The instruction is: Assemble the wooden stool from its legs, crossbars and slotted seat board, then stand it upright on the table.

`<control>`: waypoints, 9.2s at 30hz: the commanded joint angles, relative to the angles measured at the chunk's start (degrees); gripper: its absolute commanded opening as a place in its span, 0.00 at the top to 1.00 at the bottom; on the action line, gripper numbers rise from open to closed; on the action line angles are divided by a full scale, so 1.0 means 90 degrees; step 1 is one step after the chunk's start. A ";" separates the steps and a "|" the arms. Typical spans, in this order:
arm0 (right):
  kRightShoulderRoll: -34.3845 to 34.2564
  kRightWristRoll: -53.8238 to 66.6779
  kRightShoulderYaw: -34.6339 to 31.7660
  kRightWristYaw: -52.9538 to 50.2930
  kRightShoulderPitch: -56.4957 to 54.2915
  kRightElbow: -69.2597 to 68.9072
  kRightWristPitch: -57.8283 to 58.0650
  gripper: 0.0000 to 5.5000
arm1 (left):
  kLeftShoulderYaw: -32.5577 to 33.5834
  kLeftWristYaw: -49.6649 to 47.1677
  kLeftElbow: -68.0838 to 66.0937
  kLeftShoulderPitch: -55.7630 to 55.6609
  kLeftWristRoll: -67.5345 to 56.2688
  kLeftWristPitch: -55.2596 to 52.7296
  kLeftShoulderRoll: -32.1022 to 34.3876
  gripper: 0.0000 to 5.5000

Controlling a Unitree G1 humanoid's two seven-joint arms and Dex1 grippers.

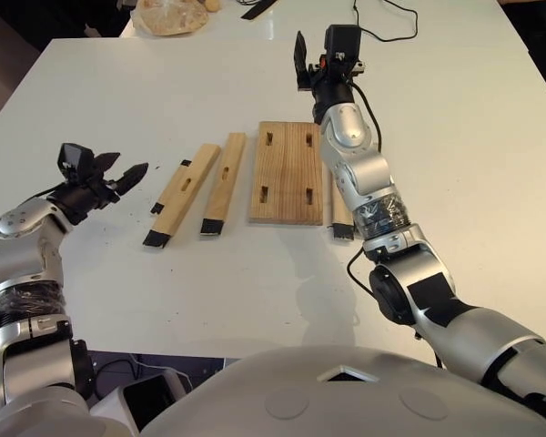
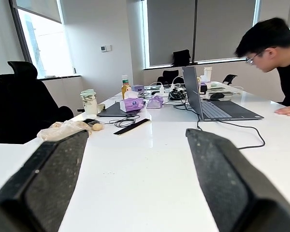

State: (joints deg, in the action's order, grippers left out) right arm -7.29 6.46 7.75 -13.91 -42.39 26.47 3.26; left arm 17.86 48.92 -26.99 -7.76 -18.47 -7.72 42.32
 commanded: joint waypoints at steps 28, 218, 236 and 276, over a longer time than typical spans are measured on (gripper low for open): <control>-0.0722 0.0139 0.0189 0.0254 0.0379 -0.0352 0.0420 0.32 | -0.0208 0.0230 0.1034 0.1303 -0.0090 -0.0073 -0.0481 0.37; 0.4113 0.0385 -0.0609 1.1801 -0.0151 0.3781 -0.1836 0.77 | -0.2228 -0.6181 0.3053 -0.1748 0.0692 -0.0978 -0.5948 0.55; 0.4105 0.0318 -0.0396 1.1556 -0.0200 0.4127 -0.1780 0.77 | -0.2276 -0.6085 0.3213 -0.1709 0.0678 -0.1207 -0.5959 0.55; 0.4076 0.2197 -0.1582 0.9198 0.0823 -0.1410 0.1958 0.47 | -0.2461 -0.6824 0.3342 -0.1405 0.1180 -0.0685 -0.6067 0.55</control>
State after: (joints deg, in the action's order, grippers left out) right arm 33.75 22.42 -5.00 77.46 -35.29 23.26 13.94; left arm -3.71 -11.67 3.11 -23.64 -8.32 -14.18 -9.25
